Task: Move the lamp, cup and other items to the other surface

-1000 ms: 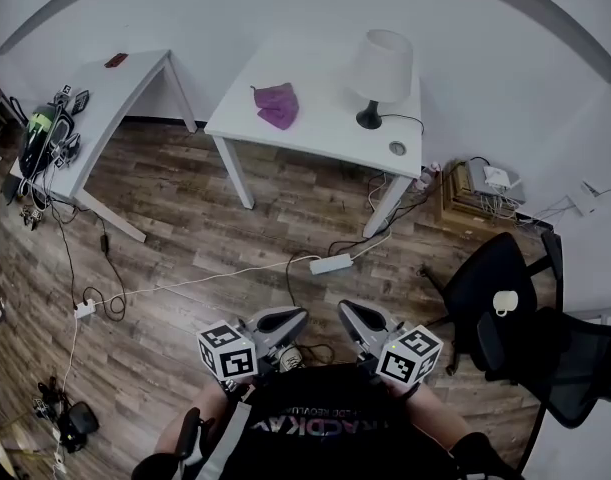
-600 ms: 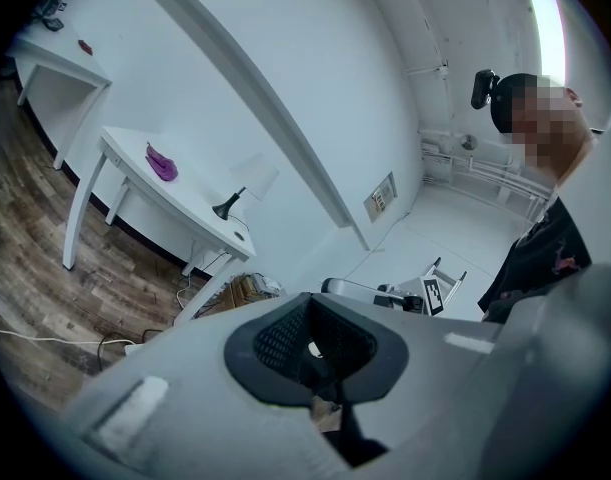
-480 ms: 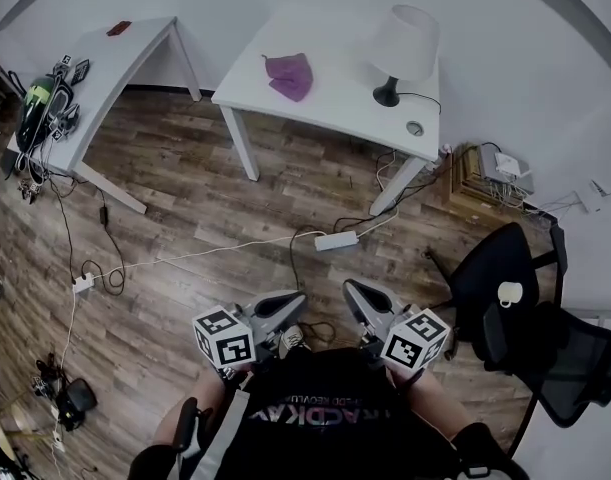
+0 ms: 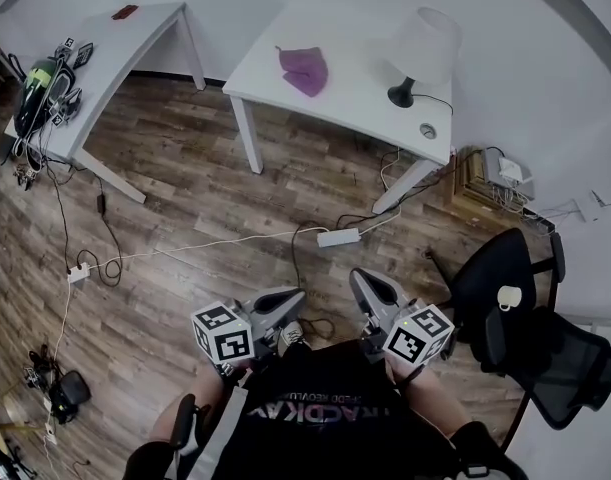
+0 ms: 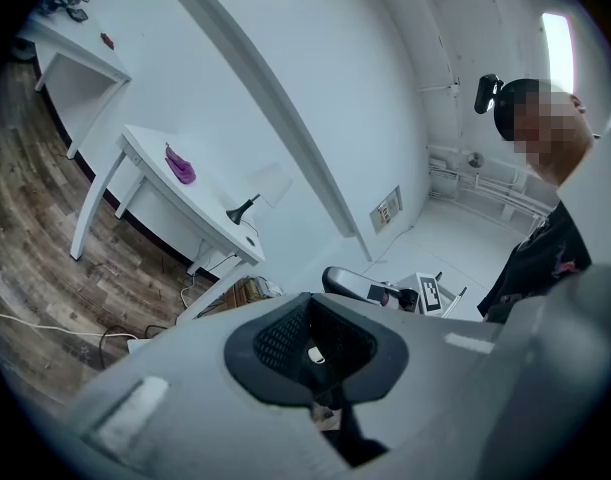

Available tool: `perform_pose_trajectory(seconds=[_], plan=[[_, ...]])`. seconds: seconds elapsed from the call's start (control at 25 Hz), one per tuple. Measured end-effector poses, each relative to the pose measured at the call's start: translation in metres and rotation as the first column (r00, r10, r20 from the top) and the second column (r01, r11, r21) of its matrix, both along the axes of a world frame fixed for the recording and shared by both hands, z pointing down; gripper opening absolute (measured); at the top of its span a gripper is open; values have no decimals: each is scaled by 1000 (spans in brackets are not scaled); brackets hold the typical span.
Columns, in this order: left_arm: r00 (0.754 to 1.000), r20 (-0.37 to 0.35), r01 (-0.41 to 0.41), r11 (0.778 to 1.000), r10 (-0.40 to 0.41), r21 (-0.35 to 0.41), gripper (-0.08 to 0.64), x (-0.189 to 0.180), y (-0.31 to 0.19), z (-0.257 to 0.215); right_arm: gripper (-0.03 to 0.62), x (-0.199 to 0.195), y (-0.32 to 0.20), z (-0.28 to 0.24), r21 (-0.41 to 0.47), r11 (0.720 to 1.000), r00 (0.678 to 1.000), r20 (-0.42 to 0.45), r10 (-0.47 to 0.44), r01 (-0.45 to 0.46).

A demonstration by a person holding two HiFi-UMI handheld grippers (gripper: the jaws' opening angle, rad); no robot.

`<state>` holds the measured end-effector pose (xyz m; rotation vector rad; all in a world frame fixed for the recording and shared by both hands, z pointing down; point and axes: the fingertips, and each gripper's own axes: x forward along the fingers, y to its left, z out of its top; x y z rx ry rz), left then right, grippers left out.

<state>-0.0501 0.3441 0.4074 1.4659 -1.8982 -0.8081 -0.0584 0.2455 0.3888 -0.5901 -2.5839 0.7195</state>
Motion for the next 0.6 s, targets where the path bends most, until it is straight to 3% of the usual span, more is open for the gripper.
perform_pose_trajectory(seconds=[0.36,0.6], plan=[[999,27,46,999,-46,23,3,-19,28,-12,6,-24,15,-14,27,1000,999,32,-7,6],[987,36,156,988,-156,11,3,-34,60,-21,6,-62,24,-28,41,998,996,70,-48,45]])
